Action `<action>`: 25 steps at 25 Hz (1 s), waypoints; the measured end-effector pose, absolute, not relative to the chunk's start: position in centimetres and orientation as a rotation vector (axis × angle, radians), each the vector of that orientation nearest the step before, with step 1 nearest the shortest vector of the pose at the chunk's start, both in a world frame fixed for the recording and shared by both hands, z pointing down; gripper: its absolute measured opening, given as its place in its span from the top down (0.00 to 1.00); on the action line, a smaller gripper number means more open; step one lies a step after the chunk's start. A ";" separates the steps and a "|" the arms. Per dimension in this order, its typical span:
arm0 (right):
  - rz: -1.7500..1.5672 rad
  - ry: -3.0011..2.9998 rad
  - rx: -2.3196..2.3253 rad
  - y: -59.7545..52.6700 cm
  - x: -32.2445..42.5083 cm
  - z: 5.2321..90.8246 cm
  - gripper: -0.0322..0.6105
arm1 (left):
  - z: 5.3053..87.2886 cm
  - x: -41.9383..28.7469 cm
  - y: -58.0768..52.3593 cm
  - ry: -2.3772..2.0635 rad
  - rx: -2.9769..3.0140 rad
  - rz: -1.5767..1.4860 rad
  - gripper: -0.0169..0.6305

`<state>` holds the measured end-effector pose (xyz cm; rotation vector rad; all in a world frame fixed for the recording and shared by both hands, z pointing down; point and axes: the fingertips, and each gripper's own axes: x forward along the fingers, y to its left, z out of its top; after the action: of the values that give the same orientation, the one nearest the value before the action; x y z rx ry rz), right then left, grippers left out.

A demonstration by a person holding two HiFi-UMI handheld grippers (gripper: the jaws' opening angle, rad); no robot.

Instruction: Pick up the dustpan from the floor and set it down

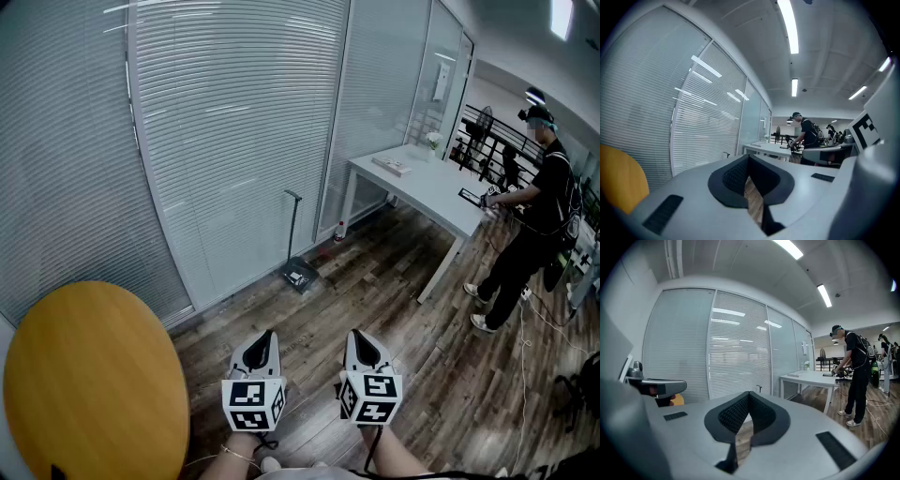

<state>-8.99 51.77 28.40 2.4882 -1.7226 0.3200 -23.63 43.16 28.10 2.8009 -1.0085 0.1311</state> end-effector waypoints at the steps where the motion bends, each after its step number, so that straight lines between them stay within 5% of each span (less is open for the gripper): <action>1: 0.317 -1.724 2.487 51.7 -9.1 28.4 0.90 | 28.2 -23.7 43.2 -1.006 2.798 0.130 0.95; 25: 0.404 -1.667 2.547 48.5 -9.9 31.2 0.90 | 30.9 -24.7 39.0 -0.955 2.791 0.169 0.95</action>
<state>-9.85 48.51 31.24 2.5471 -1.6667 0.4035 -24.66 38.97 30.85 2.7912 -0.9554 0.1694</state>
